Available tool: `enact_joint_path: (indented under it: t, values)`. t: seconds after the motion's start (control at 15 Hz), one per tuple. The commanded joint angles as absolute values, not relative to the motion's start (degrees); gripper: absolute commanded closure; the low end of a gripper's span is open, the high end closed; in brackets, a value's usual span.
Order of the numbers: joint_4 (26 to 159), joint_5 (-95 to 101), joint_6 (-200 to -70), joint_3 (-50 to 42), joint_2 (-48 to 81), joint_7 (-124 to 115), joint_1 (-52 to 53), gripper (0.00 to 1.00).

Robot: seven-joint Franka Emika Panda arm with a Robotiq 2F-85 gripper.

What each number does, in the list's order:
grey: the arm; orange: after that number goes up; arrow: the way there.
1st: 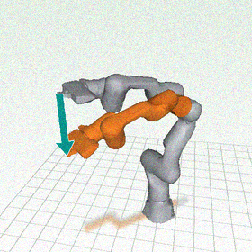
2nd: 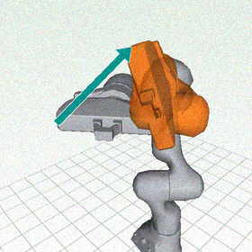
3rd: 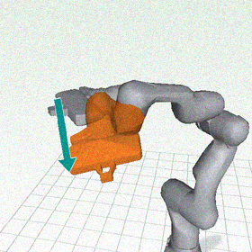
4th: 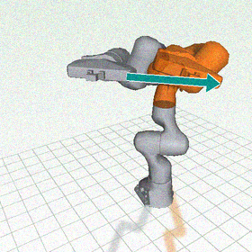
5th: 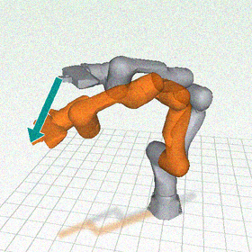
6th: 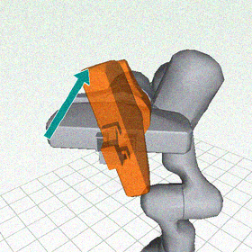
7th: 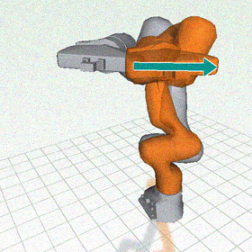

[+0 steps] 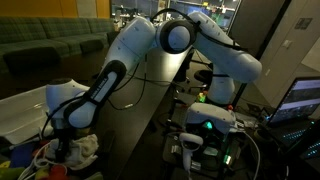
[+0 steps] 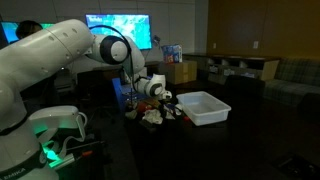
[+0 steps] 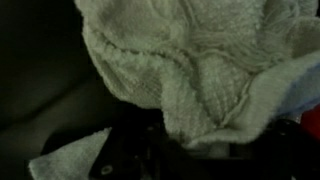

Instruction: Use the towel to push all contents to the left

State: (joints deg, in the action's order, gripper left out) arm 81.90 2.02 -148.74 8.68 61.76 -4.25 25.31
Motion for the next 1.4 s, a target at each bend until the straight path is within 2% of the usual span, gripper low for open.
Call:
enact_joint_path:
  t: [0.0, 0.8, 1.07, 1.33]
  values:
    - [83.9, 3.6, -149.6, 6.8, 59.3, -4.2, 24.3, 0.99]
    - [99.6, 9.3, -157.2, -12.6, 54.0, -16.9, 25.1, 0.99]
    - [105.6, 10.6, -154.7, -14.2, 50.6, -18.1, 25.1, 0.99]
    - [111.7, 11.1, -150.9, -11.6, 46.3, -15.6, 23.4, 0.99]
